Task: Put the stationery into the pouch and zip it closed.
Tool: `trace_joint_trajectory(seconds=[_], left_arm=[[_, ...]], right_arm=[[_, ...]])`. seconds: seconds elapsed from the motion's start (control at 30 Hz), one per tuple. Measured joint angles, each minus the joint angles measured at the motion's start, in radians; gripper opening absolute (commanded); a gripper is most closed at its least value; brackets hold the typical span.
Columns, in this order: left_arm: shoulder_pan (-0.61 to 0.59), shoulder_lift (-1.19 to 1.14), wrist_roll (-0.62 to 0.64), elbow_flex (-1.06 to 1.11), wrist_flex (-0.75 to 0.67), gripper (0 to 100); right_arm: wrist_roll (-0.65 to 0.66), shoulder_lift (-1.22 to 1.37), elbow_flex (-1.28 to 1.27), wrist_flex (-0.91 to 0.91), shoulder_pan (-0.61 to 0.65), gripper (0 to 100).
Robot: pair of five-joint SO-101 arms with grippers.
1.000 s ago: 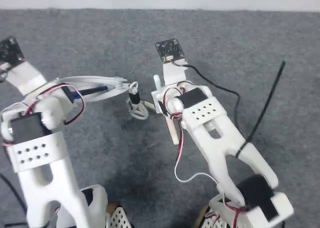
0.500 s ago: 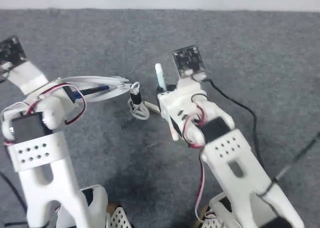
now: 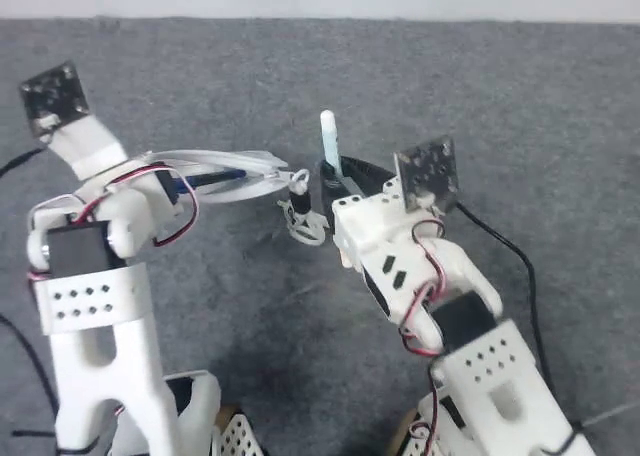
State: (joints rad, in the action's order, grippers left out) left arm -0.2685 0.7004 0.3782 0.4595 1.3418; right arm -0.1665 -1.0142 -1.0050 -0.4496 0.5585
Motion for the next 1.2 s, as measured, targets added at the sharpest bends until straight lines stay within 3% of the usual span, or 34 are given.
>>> trace_joint_trajectory(seconds=[0.43,0.87,1.2], left_arm=[[0.006,0.0,0.0,0.0,0.0,1],[0.006,0.0,0.003,0.0,0.0,1],[0.006,0.0,0.003,0.0,0.0,1]], right_arm=[[0.0,-0.209,-0.121,0.204,0.005,0.6],[0.0,-0.233,-0.143,0.471,0.215,0.6],[0.0,-0.233,-0.144,0.652,0.305,0.6]])
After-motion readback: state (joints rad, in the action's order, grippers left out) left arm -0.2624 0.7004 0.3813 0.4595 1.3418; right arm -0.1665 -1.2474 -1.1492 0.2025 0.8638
